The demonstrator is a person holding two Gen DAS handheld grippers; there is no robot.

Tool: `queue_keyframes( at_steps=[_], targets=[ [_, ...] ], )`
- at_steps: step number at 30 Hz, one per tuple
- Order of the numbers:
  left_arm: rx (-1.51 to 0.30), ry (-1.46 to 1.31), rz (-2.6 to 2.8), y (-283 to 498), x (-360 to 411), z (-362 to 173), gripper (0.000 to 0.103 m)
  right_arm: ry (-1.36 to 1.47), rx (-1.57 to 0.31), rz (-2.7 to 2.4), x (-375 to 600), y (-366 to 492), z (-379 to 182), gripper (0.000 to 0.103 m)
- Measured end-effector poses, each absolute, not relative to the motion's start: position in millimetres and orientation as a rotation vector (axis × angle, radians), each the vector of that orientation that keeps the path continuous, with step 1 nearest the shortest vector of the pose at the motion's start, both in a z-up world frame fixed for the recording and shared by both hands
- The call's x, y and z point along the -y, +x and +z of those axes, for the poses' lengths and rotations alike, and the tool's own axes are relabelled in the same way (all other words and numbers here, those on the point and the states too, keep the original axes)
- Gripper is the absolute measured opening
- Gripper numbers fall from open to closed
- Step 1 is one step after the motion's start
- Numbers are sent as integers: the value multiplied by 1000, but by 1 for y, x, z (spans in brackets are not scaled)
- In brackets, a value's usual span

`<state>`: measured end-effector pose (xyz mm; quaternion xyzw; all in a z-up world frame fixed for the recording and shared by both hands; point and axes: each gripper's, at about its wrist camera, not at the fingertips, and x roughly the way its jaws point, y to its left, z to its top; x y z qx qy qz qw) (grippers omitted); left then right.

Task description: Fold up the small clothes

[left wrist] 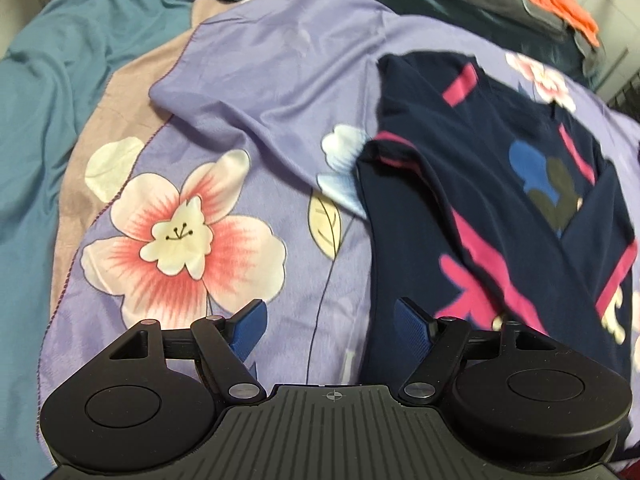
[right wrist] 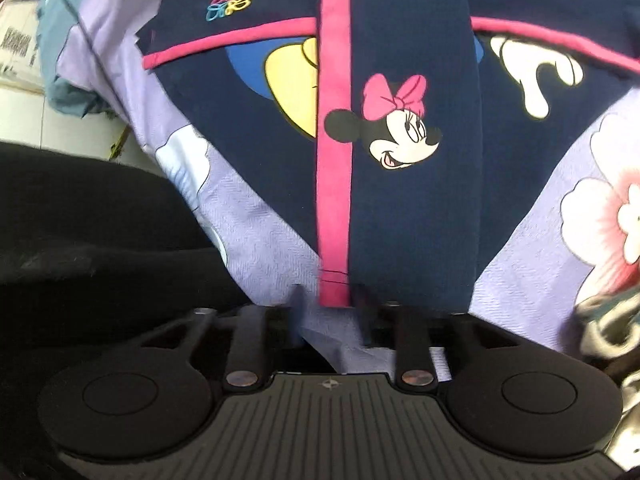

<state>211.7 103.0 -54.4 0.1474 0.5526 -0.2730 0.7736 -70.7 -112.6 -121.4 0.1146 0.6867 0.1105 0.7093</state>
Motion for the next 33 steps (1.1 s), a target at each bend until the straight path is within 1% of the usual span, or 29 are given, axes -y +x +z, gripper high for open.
queue_keyframes(
  at_steps=[8,15,16,18,19,22,24,33],
  targets=[
    [-1154,341,-603,210,-98,-42,103,519,-1330,100,156,-72,-99,37],
    [-1131,417,-639,203,-81,-43,103,585,-1339,-82,166,-59,-130,41],
    [-1129,435,-646,201,-79,-44,103,586,-1339,-97,162,-58,-135,43],
    [-1122,468,-660,199,-77,-45,103,588,-1328,-105,159,-56,-137,55],
    [-1120,481,-665,198,-76,-46,103,586,-1331,-100,156,-55,-137,56],
    [-1115,497,-681,201,-75,-45,103,547,-1335,-104,153,-52,-129,55],
    [-1107,505,-699,206,-73,-44,103,549,-1305,-123,160,-48,-121,55],
    [-1024,651,-786,240,-39,-41,103,648,-1172,-290,247,-24,-88,55]
  ],
)
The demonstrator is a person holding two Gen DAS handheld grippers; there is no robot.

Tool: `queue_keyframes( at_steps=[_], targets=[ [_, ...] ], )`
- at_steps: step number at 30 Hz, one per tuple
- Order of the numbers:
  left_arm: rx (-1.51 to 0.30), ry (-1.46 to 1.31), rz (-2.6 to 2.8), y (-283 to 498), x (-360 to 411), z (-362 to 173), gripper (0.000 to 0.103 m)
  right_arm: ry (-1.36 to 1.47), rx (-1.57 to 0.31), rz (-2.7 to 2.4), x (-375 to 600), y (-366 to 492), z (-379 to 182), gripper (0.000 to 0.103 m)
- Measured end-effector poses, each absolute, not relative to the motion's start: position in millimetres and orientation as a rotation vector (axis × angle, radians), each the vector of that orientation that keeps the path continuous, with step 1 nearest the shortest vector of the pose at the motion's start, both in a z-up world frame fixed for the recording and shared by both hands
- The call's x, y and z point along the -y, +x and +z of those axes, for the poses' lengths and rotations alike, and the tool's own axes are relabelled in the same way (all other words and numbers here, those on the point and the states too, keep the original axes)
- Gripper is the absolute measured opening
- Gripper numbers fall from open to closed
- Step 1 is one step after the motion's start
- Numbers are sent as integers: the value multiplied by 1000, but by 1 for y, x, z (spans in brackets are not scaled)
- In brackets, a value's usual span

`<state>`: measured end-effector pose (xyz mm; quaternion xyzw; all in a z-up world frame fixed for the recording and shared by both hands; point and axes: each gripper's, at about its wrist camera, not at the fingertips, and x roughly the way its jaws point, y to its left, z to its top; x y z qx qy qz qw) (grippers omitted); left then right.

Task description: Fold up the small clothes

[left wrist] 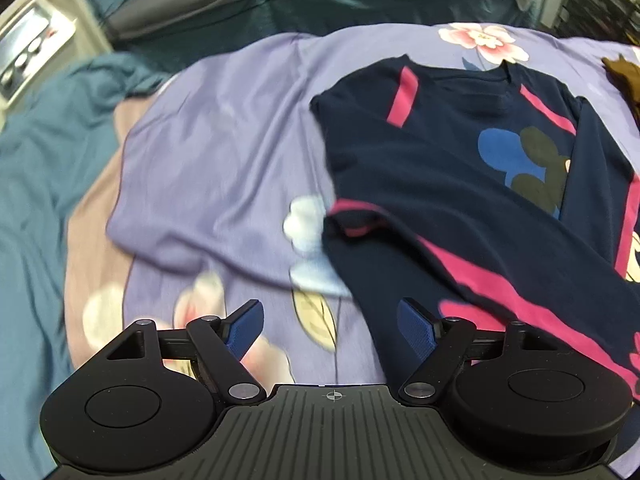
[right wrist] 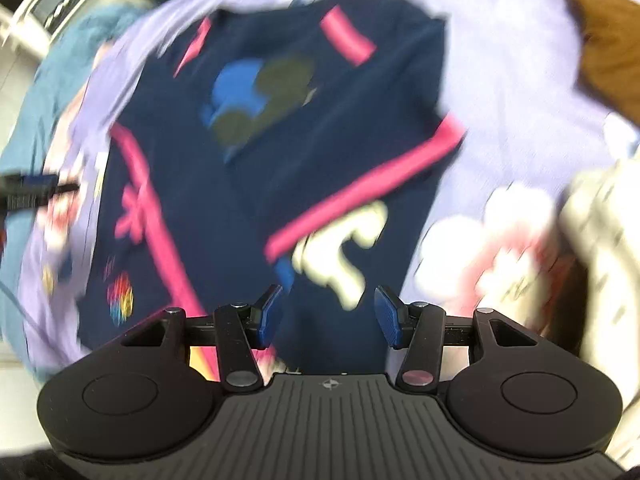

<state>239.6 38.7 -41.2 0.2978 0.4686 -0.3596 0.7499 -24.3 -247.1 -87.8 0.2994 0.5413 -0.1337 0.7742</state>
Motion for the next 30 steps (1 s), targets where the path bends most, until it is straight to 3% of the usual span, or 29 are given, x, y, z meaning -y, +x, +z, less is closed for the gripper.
queue_keyframes(
  at_steps=[2,6,17,26,30],
  targets=[
    [-1007,676,-809,250,-29,-40,103,656,-1121,-313,268,-17,-82,56],
    [-993,661,-833,281,-7,-40,103,661,-1080,-360,302,6,-81,68],
    [-920,620,-938,353,77,-64,103,631,-920,-445,386,79,-106,68],
    [-840,772,-1169,357,155,-98,103,429,-951,-345,424,156,-134,68],
    [-868,795,-1196,356,172,-112,103,404,-984,-319,425,170,-146,63]
  ],
)
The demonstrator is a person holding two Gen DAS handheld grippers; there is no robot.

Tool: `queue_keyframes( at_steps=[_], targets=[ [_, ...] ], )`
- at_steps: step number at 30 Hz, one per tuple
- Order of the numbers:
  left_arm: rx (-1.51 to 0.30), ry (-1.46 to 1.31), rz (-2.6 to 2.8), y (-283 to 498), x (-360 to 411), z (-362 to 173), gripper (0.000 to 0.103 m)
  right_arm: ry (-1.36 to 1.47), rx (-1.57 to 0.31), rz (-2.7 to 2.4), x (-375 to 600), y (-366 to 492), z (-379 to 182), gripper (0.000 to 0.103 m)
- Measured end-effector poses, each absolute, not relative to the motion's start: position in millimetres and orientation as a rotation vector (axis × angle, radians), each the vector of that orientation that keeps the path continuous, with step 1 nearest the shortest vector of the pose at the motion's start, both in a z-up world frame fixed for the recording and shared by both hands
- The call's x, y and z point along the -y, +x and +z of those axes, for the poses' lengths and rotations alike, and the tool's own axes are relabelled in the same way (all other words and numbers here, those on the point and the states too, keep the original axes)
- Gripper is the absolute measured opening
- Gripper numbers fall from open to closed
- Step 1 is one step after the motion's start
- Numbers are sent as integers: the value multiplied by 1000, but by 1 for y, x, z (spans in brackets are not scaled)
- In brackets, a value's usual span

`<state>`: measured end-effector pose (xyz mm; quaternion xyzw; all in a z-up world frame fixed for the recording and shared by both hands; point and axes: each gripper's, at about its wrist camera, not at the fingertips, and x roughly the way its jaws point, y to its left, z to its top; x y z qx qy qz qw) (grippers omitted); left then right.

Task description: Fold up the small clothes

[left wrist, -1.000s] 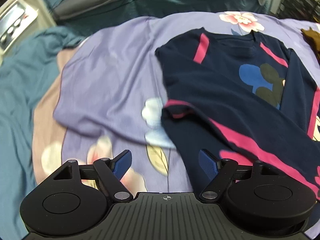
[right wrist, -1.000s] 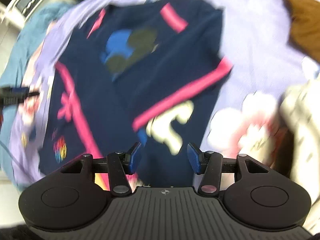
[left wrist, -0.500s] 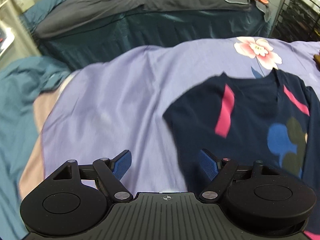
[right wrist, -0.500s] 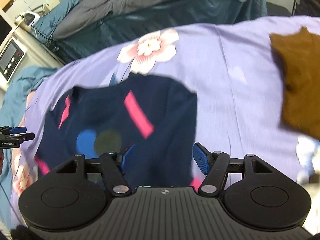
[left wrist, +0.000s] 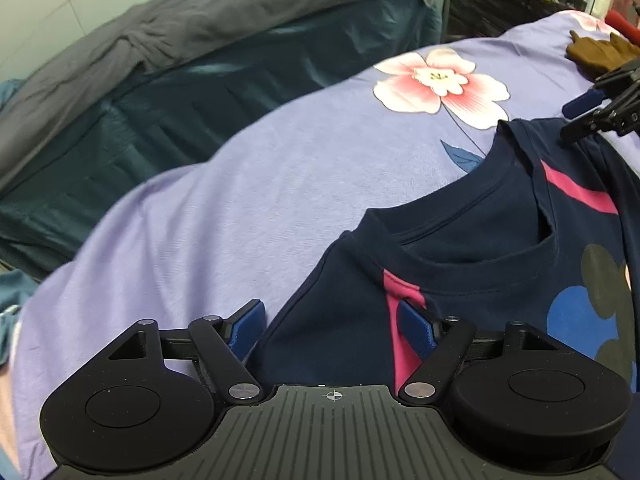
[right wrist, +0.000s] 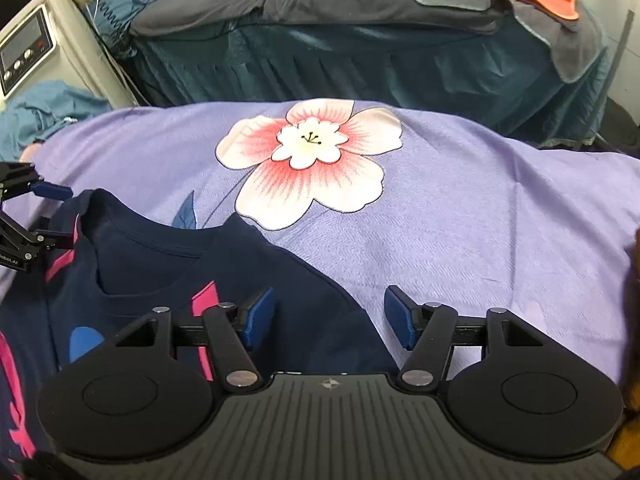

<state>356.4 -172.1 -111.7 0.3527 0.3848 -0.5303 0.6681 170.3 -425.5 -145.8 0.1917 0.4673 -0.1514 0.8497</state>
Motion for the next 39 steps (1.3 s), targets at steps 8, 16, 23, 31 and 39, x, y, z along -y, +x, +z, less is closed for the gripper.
queue_keyframes(
  at_steps=[8,16,23,31,39],
  targets=[
    [-861,766,-1181,357,173,-116,103,385,-987,-320,418,183,-160,31],
    [-789,818,-1191,337,171,-108,36,466,-986,-291,413,177,-155,7],
    [-762,685,-1211,324,130,-64,34,616,-849,-263,404,141,-112,7],
    [-753,561,-1248,259,23,-2,36,660,-803,-142,358,56,-56,6],
    [-934,524,-1243,148,-90,5,36,524,-937,-16,259,-52,-22,6]
  ],
)
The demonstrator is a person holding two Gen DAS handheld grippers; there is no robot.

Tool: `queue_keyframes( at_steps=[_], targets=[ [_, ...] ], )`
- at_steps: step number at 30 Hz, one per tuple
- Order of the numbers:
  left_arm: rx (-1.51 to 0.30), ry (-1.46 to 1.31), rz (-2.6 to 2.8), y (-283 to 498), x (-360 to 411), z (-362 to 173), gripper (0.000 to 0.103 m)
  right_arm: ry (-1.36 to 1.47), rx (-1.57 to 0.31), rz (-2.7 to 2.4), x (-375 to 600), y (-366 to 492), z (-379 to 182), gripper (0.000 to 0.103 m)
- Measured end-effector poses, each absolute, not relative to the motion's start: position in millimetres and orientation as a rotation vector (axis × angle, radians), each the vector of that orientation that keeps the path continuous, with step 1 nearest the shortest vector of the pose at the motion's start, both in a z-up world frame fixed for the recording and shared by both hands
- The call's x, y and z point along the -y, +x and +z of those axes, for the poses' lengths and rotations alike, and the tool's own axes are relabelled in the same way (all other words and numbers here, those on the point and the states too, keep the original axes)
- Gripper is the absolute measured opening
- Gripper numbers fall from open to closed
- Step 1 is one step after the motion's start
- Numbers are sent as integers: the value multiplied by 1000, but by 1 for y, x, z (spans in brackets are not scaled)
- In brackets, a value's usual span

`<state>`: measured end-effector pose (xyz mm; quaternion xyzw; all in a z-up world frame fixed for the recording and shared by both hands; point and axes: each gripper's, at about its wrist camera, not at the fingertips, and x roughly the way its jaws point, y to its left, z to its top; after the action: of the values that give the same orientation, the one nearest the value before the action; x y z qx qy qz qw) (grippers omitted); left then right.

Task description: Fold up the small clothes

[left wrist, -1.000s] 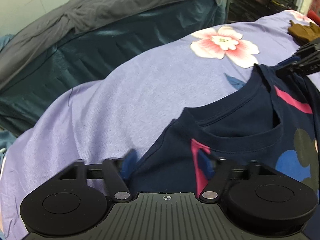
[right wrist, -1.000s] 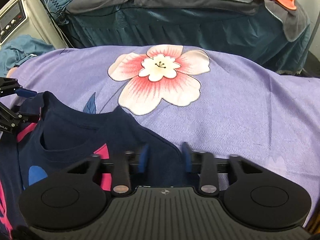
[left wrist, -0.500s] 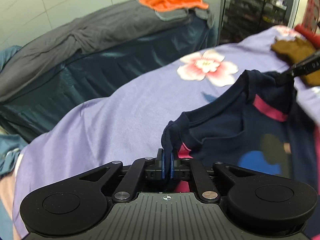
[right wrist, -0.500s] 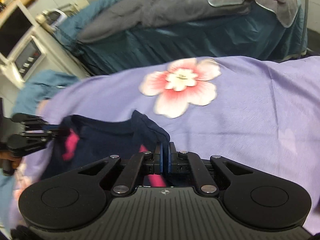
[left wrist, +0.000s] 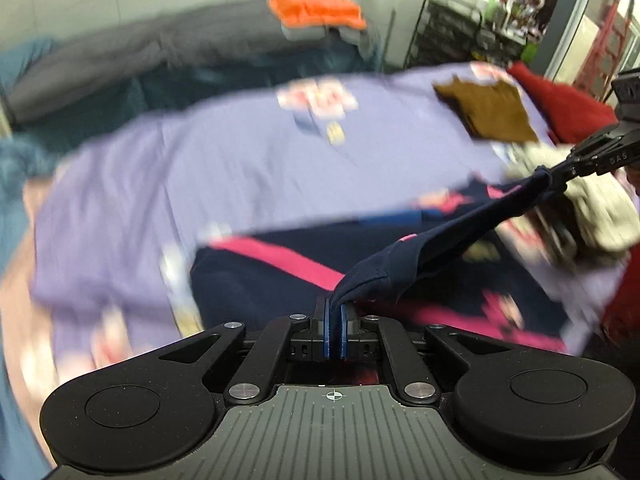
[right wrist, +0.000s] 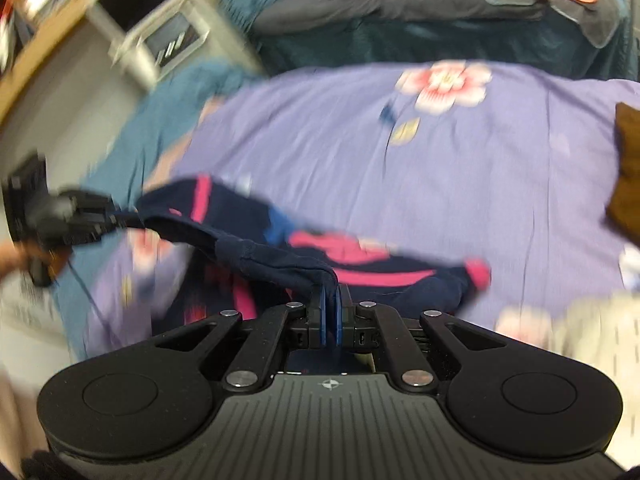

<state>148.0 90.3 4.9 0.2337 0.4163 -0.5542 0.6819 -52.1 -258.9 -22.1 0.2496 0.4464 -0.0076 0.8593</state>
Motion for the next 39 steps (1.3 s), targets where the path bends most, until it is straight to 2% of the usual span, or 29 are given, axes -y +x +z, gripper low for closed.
queue_keyframes(
  at_steps=[5,11,13,15,19,20,21,23,24,34,35,36,37,38,39],
  targets=[
    [-1099,494,-1186,101,-126,-37,36,496,-1052,38,198,-91,-45,6],
    [-1185,562,-1159,71,-142,-82,36,394,-1135,-2,160,-109,-89,6],
    [-1201,582,-1147,67,-147,-90,36,375,-1150,-7,158,-112,-100,7],
    [-1224,592,-1134,64,-155,-95,36,358,-1187,6,156,-109,-109,12],
    [-1217,513,-1109,68,-164,-76,38,295,-1231,15,146,-115,-105,17],
    [-1211,467,-1095,70,-166,-70,42,291,-1217,0,146,-119,-100,25],
    [-1209,418,-1075,74,-166,-64,55,310,-1208,-16,148,-122,-94,38],
    [-1196,336,-1027,83,-164,-57,99,368,-1181,-64,155,-127,-85,50],
    [-1189,318,-986,88,-162,-57,103,393,-1159,-84,159,-130,-82,50],
    [-1230,250,-747,117,-131,-86,103,468,-1117,-126,158,-105,-87,50],
    [-1208,285,-731,114,-128,-89,98,472,-1128,-131,156,-102,-91,50],
    [-1178,328,-706,110,-127,-92,71,475,-1138,-138,154,-99,-94,50],
    [-1160,342,-696,108,-128,-91,54,480,-1145,-139,152,-98,-97,50],
    [-1158,316,-709,109,-133,-89,44,481,-1153,-136,151,-97,-99,50],
    [-1160,278,-716,110,-138,-83,42,475,-1161,-136,149,-96,-99,50]
  ],
)
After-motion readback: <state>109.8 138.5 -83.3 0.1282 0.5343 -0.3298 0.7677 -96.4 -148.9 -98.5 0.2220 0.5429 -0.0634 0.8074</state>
